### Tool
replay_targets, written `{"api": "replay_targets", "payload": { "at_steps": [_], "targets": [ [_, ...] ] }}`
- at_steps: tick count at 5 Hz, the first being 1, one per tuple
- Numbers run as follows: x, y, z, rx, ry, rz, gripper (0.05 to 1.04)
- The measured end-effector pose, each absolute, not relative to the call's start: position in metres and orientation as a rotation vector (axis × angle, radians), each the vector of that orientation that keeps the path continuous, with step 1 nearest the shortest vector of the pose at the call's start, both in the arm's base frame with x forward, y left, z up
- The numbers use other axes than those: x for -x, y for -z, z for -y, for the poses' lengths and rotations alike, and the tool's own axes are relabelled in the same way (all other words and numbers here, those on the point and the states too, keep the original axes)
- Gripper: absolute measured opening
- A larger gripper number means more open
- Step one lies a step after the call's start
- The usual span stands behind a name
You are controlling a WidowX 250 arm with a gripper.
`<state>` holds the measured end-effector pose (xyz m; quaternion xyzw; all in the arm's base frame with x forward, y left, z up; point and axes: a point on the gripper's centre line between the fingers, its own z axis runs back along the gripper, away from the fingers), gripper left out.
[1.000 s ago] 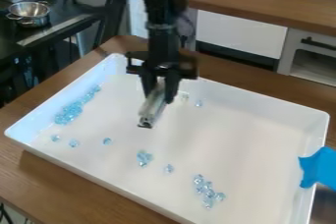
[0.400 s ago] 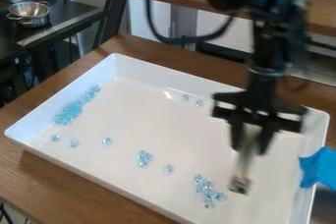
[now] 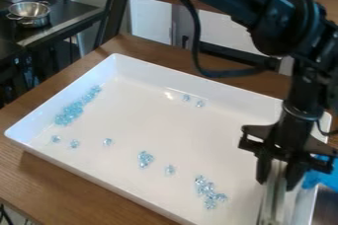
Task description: Sweep into pile
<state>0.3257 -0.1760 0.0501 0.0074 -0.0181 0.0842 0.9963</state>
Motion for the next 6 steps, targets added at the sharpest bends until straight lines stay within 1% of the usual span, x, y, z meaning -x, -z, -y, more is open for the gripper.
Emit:
{"api": "replay_targets", "payload": {
  "at_steps": [1, 2, 3, 4, 5, 6],
  "targets": [
    [-0.33, -0.041, 0.179, -0.03, -0.164, 0.081, 0.384],
    [-0.326, -0.03, 0.169, -0.051, -0.146, 0.086, 0.384],
    [-0.325, -0.026, 0.152, -0.053, -0.154, 0.112, 0.384],
    [-0.318, -0.026, 0.123, -0.071, -0.145, 0.114, 0.384],
    [-0.317, -0.026, 0.072, -0.115, -0.16, 0.093, 0.384],
    [-0.324, -0.027, 0.031, -0.148, -0.183, 0.093, 0.384]
  ]
}}
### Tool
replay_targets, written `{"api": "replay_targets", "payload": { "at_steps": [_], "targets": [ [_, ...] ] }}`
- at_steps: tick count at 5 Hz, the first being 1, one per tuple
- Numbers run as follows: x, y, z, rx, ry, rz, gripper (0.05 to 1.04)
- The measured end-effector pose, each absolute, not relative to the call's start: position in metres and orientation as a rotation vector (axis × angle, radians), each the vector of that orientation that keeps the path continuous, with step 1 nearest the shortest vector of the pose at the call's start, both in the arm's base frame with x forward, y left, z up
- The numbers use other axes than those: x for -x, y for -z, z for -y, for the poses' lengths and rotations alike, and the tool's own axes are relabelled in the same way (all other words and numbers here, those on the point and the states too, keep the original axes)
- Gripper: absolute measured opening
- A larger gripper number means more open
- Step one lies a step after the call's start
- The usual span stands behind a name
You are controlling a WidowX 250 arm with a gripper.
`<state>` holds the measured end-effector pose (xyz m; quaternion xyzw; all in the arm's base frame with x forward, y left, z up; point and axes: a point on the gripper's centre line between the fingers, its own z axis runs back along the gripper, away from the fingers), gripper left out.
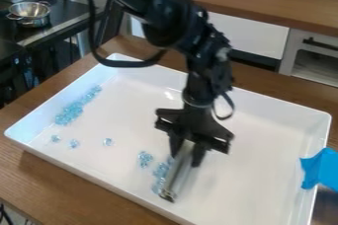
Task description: Sweep into pile
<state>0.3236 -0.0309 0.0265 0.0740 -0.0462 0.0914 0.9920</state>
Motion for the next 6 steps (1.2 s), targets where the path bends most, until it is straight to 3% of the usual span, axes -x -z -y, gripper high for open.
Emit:
{"api": "replay_targets", "payload": {
  "at_steps": [3, 5, 6],
  "targets": [
    [-0.328, -0.027, -0.094, -0.28, -0.169, 0.237, 0.384],
    [-0.31, -0.031, -0.15, -0.329, -0.145, 0.203, 0.384],
    [-0.308, -0.031, -0.148, -0.322, -0.13, 0.201, 0.384]
  ]
}}
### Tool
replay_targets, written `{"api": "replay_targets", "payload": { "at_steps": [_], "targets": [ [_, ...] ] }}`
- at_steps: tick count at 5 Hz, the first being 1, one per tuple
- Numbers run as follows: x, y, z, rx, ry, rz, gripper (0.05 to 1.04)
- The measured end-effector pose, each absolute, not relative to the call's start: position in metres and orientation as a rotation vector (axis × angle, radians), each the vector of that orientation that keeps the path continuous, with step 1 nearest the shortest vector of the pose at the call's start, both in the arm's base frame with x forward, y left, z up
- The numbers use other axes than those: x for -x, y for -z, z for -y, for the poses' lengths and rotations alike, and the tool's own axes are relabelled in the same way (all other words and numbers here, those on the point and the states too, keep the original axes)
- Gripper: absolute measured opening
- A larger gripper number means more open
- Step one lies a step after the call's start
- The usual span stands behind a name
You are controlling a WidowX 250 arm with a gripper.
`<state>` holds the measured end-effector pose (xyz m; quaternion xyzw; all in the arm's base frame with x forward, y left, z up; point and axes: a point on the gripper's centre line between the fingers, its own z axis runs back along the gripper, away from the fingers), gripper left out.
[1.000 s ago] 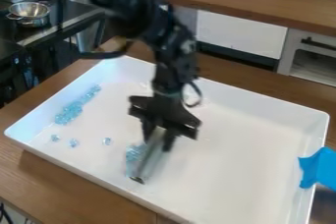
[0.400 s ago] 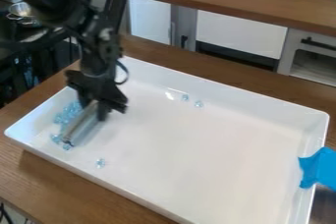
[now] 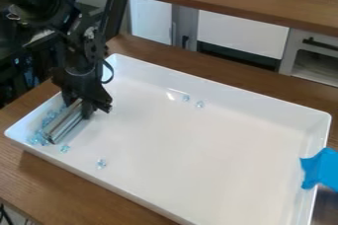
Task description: Sweep into pile
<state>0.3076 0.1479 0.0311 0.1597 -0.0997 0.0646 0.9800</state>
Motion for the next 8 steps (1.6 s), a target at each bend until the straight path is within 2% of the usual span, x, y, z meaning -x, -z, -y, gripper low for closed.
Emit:
{"api": "replay_targets", "payload": {
  "at_steps": [1, 2, 3, 4, 5, 7, 8],
  "targets": [
    [-0.301, -0.036, -0.131, -0.22, -0.185, 0.147, 0.384],
    [-0.315, -0.061, -0.091, -0.086, -0.221, 0.112, 0.384],
    [-0.316, -0.077, -0.045, -0.021, -0.201, 0.069, 0.384],
    [-0.31, -0.07, -0.015, -0.028, -0.183, 0.079, 0.384],
    [-0.298, -0.047, -0.007, -0.062, -0.153, 0.105, 0.384],
    [-0.298, -0.035, -0.036, -0.126, -0.137, 0.217, 0.384],
    [-0.298, -0.032, -0.059, -0.144, -0.157, 0.227, 0.384]
  ]
}}
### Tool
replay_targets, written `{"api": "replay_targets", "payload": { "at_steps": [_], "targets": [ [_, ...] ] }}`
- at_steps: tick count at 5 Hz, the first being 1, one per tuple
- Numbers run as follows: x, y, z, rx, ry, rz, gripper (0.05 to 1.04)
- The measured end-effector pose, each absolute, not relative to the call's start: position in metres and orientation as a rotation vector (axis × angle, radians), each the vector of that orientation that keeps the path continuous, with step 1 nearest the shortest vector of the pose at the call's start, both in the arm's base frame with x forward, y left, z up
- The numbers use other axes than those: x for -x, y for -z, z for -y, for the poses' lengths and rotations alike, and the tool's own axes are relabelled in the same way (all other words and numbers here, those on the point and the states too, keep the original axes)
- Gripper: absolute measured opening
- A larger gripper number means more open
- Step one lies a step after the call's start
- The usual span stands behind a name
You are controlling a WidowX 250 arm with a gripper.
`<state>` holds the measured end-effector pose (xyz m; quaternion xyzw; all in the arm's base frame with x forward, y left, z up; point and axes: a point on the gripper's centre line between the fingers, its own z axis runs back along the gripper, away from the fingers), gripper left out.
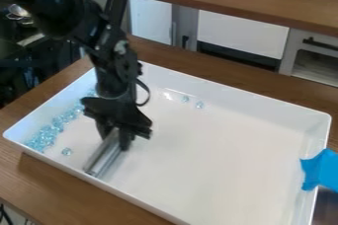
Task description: Sweep into pile
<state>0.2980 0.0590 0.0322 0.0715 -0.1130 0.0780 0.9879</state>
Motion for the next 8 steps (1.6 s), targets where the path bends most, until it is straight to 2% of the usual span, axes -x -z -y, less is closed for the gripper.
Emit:
{"api": "replay_targets", "payload": {
  "at_steps": [2, 3, 4, 5, 6, 7, 8],
  "targets": [
    [-0.297, -0.042, -0.106, -0.162, -0.186, 0.227, 0.384],
    [-0.287, -0.043, -0.133, -0.182, -0.178, 0.221, 0.384],
    [-0.287, -0.053, -0.133, -0.173, -0.168, 0.25, 0.384],
    [-0.298, -0.066, -0.101, -0.101, -0.226, 0.234, 0.384],
    [-0.331, -0.108, -0.057, -0.003, -0.296, 0.237, 0.384],
    [-0.357, -0.111, -0.01, 0.041, -0.314, 0.198, 0.384],
    [-0.374, -0.102, 0.03, 0.035, -0.291, 0.205, 0.384]
  ]
}}
